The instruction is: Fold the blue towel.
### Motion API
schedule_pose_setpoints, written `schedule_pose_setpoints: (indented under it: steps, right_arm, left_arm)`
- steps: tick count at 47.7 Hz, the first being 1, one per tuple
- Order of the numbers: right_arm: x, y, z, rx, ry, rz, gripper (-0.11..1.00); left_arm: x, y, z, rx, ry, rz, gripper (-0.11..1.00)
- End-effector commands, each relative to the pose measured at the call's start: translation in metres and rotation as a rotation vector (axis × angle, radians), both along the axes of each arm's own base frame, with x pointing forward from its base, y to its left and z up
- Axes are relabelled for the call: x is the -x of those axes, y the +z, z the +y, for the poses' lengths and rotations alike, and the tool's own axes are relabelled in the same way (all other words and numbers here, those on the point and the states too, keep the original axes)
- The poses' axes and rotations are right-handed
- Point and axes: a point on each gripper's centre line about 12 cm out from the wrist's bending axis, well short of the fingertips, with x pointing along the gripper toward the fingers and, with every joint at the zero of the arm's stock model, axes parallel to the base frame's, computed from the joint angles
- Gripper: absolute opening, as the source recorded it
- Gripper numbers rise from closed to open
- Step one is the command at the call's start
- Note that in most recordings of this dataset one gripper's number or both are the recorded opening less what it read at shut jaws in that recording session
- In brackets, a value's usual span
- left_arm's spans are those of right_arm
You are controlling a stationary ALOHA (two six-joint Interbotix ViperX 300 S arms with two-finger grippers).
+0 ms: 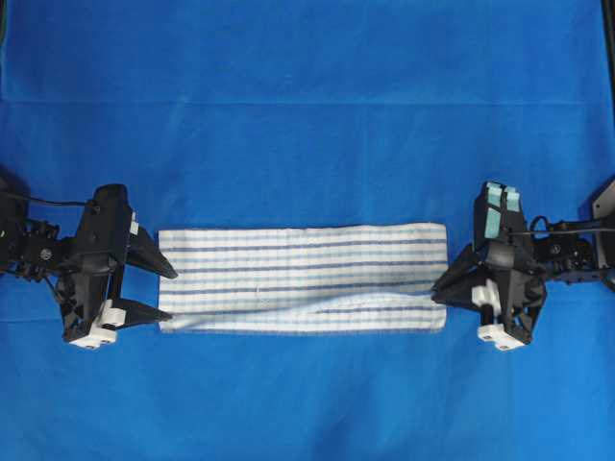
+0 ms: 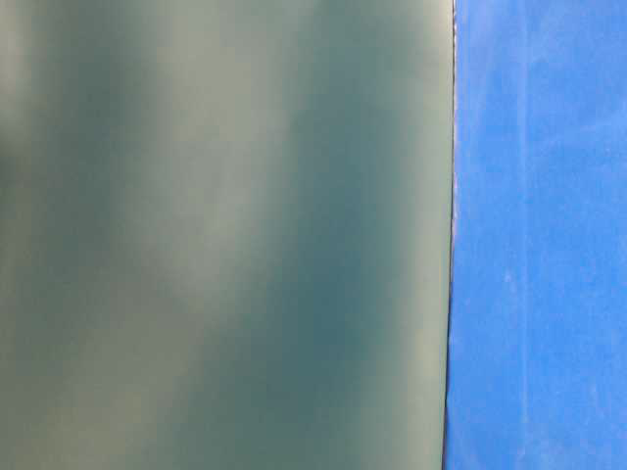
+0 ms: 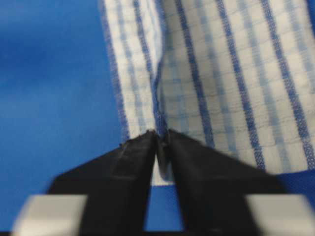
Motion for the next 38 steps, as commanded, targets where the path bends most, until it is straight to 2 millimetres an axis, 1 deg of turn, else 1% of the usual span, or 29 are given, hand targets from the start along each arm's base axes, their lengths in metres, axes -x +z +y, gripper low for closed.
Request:
schedule_pose_setpoints:
  steps: [1, 5, 6, 7, 12, 19, 22, 31, 38]
  right_arm:
    - [-0.005, 0.007, 0.001, -0.003, 0.0, -0.03, 0.41]
    - [-0.006, 0.007, -0.004, 0.007, -0.009, -0.035, 0.62]
    - [-0.006, 0.008, -0.006, 0.008, -0.015, -0.037, 0.66]
    - [-0.007, 0.008, -0.008, 0.009, -0.023, -0.037, 0.67]
    - [-0.008, 0.008, -0.023, 0.018, -0.07, -0.04, 0.62]
    - [-0.01, 0.007, -0.047, 0.049, -0.13, -0.038, 0.62]
    - [-0.01, 0.007, -0.054, 0.062, -0.145, -0.039, 0.62]
    - [-0.011, 0.0, -0.067, 0.089, -0.171, -0.015, 0.62]
    - [-0.01, -0.015, -0.072, 0.099, -0.184, 0.037, 0.62]
  left_arm:
    - [-0.004, 0.008, 0.001, 0.004, 0.006, -0.029, 0.65]
    - [-0.005, 0.008, 0.007, 0.001, 0.023, -0.033, 0.65]
    - [-0.005, 0.009, 0.008, 0.0, 0.028, -0.035, 0.64]
    - [-0.006, 0.009, 0.01, -0.001, 0.035, -0.035, 0.65]
    - [-0.008, 0.008, 0.022, -0.008, 0.076, -0.033, 0.65]
    - [-0.009, 0.007, 0.036, -0.038, 0.108, -0.029, 0.64]
    - [-0.009, 0.007, 0.042, -0.052, 0.117, -0.025, 0.64]
    - [-0.009, 0.001, 0.052, -0.071, 0.142, -0.002, 0.64]
    - [-0.01, -0.011, 0.059, -0.077, 0.167, 0.037, 0.64]
